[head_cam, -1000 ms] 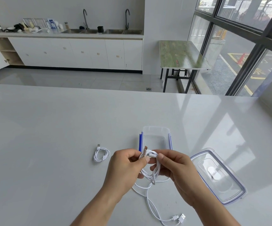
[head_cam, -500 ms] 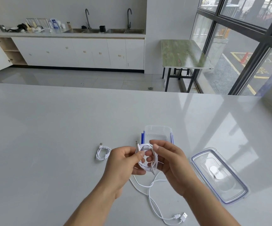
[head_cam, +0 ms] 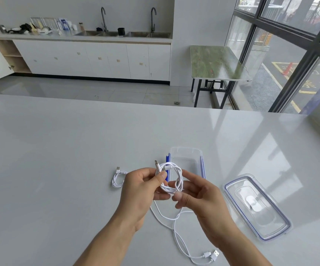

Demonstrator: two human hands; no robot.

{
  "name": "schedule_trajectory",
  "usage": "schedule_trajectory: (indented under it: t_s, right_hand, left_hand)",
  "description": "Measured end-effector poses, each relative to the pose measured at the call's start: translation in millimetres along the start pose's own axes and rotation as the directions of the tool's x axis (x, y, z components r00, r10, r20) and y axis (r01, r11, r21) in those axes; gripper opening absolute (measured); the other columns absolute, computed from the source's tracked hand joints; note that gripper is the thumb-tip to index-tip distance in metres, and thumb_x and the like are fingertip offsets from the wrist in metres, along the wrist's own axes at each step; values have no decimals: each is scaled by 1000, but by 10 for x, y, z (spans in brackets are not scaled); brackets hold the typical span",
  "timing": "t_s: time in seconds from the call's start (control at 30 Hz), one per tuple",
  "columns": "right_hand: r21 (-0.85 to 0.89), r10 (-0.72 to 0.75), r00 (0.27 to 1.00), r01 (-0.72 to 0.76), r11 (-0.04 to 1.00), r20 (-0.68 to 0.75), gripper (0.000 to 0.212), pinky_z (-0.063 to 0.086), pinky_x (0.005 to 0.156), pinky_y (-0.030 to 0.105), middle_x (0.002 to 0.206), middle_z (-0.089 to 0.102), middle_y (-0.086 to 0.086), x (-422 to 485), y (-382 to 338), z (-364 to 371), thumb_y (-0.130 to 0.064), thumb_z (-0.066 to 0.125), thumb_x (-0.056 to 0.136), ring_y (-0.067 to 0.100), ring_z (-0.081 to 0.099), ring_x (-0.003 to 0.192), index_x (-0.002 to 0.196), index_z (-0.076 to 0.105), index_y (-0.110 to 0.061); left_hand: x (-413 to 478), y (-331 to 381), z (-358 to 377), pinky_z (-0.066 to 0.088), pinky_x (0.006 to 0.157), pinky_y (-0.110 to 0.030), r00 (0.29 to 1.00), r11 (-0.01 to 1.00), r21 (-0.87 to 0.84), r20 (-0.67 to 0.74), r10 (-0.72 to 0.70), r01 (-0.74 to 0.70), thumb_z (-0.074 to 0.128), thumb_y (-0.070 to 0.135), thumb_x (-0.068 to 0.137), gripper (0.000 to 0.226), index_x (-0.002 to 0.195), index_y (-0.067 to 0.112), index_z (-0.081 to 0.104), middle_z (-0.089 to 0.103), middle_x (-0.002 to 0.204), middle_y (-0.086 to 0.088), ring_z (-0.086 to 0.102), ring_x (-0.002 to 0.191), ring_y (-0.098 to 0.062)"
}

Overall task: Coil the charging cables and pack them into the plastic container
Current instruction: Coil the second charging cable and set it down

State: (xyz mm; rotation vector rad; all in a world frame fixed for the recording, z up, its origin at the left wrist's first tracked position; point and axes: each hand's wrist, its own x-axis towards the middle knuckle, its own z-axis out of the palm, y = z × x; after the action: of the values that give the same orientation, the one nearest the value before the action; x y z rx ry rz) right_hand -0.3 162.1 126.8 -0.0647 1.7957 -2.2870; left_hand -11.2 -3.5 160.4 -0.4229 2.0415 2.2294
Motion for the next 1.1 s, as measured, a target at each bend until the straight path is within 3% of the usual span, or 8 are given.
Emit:
schedule_trajectory:
  t_s: [0.23, 0.37, 0.53, 0.67, 0.8, 0.9, 1.0, 1.1]
  right_hand:
    - [76, 18, 972, 0, 997, -235, 13, 49, 55, 38, 96, 63, 37, 77, 37, 43, -3, 72, 87, 31, 56, 63, 96, 63, 1]
    - [67, 33, 987, -23, 998, -158, 10, 49, 55, 36, 100, 67, 31, 76, 18, 42, -8, 66, 93, 30, 57, 72, 99, 69, -1]
    - [-17, -8, 990, 6, 1000, -138, 36, 56, 66, 41, 104, 75, 17, 36, -18, -64, -32, 59, 90, 28, 67, 75, 116, 72, -11]
    - [140, 49, 954, -8, 990, -294, 28, 54, 54, 31, 92, 68, 19, 81, -75, -232, -22, 57, 96, 24, 65, 66, 98, 69, 3]
    - [362, 131, 933, -2, 932, -334, 27, 58, 53, 23, 93, 74, 18, 73, -153, -263, -19, 53, 100, 19, 69, 63, 92, 67, 2]
    - [468, 123, 921, 70, 881, -370, 21, 60, 59, 22, 82, 74, 14, 56, -205, -239, -20, 59, 94, 16, 70, 62, 92, 67, 0]
    - [419, 19, 925, 154, 895, -379, 11, 61, 64, 23, 82, 75, 10, 21, -278, -215, -8, 67, 79, 19, 73, 75, 83, 64, 2]
    - [305, -87, 931, 203, 931, -354, 29, 60, 63, 28, 80, 76, 20, -54, -342, -197, -5, 75, 64, 25, 72, 68, 93, 67, -5]
  left_hand:
    - [-26, -35, 44, 59, 56, -28, 999, 994, 103, 29, 29, -32, 67, 8, 92, 22, 70, 6, 73, 66, 67, -14, 67, 58, -27]
    - [-47, -26, 37, 57, 53, -25, 999, 994, 102, 22, 27, -29, 67, 8, 92, 21, 73, 6, 74, 67, 69, -13, 67, 56, -25]
    - [-33, 1, -17, 62, 59, -35, 1000, 1000, 20, 10, 0, 0, 67, 7, 91, 21, 72, 1, 73, 66, 63, -9, 65, 56, -24]
    - [-50, 1, -38, 62, 62, -38, 998, 999, 34, 63, -23, 21, 67, 6, 92, 26, 67, 1, 71, 64, 59, -6, 63, 53, -26]
    - [-64, -30, 1, 60, 57, -33, 997, 998, 59, 73, -35, 30, 67, 6, 92, 27, 65, 2, 70, 63, 59, -7, 62, 53, -28]
    - [-52, -37, 19, 57, 52, -29, 998, 997, 71, 39, -44, 41, 68, 6, 91, 27, 65, 2, 70, 64, 58, -7, 62, 52, -29]
    - [-46, -39, 19, 59, 52, -32, 999, 991, 125, 16, -40, 38, 69, 7, 91, 28, 63, 4, 71, 65, 56, -7, 62, 51, -29]
    - [-33, -37, 10, 63, 59, -40, 1000, 978, 210, 3, -10, 9, 69, 8, 90, 31, 60, 5, 70, 63, 55, -6, 62, 49, -27]
